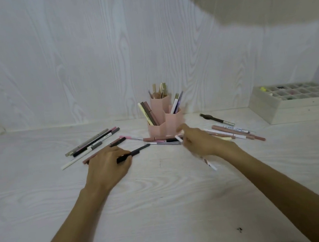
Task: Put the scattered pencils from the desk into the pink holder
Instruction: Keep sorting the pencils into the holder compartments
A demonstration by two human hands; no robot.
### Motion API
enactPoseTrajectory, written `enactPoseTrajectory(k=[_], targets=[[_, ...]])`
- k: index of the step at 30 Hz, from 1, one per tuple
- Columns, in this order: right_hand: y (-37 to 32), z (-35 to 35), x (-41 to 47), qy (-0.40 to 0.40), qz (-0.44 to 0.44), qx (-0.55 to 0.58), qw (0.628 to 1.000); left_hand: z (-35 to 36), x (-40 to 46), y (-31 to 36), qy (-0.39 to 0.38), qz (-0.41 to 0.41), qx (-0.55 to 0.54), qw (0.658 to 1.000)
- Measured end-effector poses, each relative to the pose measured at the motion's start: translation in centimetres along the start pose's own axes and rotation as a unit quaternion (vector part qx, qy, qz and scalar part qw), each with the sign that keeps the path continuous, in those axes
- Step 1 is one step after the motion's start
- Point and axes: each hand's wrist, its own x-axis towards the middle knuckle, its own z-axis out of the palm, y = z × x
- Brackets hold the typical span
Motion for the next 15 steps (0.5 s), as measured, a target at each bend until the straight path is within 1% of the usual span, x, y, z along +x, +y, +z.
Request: enactPoseTrajectory(k=[3,5,6,7,9,10,11,12,13,15], targets=[[1.5,-1.4,0.3,0.083,-0.018,0.08,0.993,0.1,0.1,-0.1,-0.001,0.024,0.007,1.0],[2.0,-2.1,0.4,0.149,-0.03,0.153,0.976,0.0,0.1,-0.2,-0.001,0.035,0.004,0.999],[2.2,-2.5,0.4,0.197,-0.03,0.198,0.96,0.0,0.1,-0.2,-0.001,0.039,0.003,0.999],[2.3,-3.0,0.4,0.26,-0.026,0.242,0.935,0.0,0.1,-0.3,-0.001,0.042,0.002,0.999],[2.4,-4.0,0.5,0.405,-0.012,0.312,0.86,0.0,0.0,-0.2,0.004,0.047,0.001,0.999],[2.3,-4.5,0.7,0.462,-0.006,0.339,0.819,-0.2,0.0,-0.2,0.015,0.047,0.0,0.999],[2.3,-4.9,0.8,0.501,0.001,0.364,0.785,-0.2,0.0,0.0,0.032,0.051,0.002,0.998],[2.2,-5.1,1.1,0.523,0.006,0.379,0.764,-0.2,0.0,0.1,0.056,0.056,0.009,0.997],[1.9,-5.2,1.6,0.533,0.01,0.381,0.755,-0.3,-0.1,0.2,0.082,0.06,0.016,0.995],[1.3,-5.1,2.7,0.542,0.02,0.368,0.756,-0.4,-0.3,0.2,0.126,0.071,0.026,0.989]])
